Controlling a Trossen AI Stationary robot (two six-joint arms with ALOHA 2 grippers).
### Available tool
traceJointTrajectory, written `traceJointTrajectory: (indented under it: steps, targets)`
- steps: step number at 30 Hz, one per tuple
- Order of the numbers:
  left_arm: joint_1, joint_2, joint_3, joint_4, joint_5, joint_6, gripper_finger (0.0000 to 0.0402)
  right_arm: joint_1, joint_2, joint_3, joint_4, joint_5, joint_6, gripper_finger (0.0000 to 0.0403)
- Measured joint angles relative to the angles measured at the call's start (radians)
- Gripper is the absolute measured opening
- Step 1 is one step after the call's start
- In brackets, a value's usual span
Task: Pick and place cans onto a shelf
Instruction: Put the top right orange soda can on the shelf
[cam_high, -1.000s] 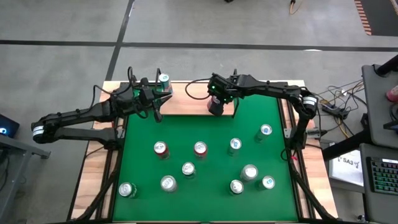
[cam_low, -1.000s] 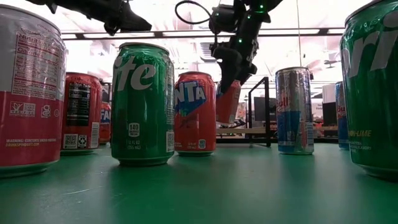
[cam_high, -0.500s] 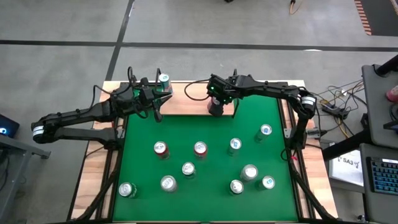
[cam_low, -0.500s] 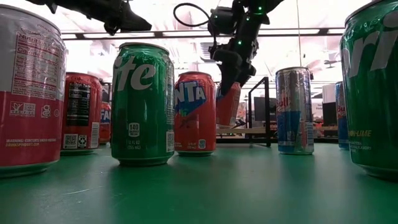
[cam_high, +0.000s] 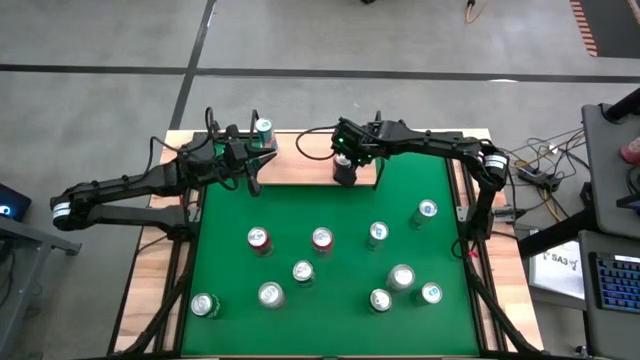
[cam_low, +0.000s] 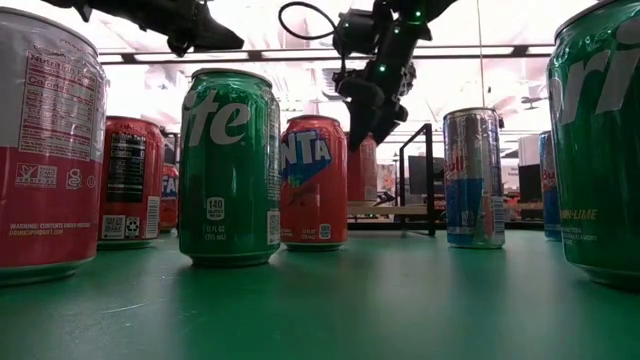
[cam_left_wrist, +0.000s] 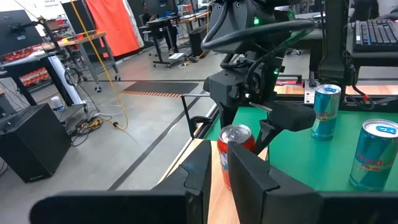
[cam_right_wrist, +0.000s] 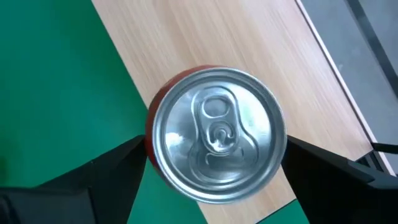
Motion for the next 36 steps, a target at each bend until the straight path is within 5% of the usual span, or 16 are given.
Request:
traceJointTrajectory:
  steps: [8, 20, 25, 29, 36]
  targets:
    - [0.000, 0.000, 0.000, 0.000, 0.000, 0.000, 0.0036, 0.000, -0.006, 0.005, 0.032, 0.003, 0.000, 0.0351]
    - [0.000, 0.000, 0.000, -0.003, 0.000, -0.039, 0.0036, 0.036, -0.013, 0.212, -0.021, -0.002, 0.011, 0.0322]
    - [0.000, 0.000, 0.000, -0.008, 0.020, -0.065, 0.0036, 0.082, -0.014, 0.307, -0.084, -0.001, 0.004, 0.0274]
    - [0.000, 0.000, 0.000, 0.004, 0.142, -0.080, 0.0036, 0.116, -0.017, 0.364, -0.153, -0.001, 0.003, 0.0215]
    - [-0.001, 0.000, 0.000, 0.027, 0.232, -0.118, 0.0036, 0.134, -0.075, 0.286, -0.195, -0.001, -0.044, 0.0089]
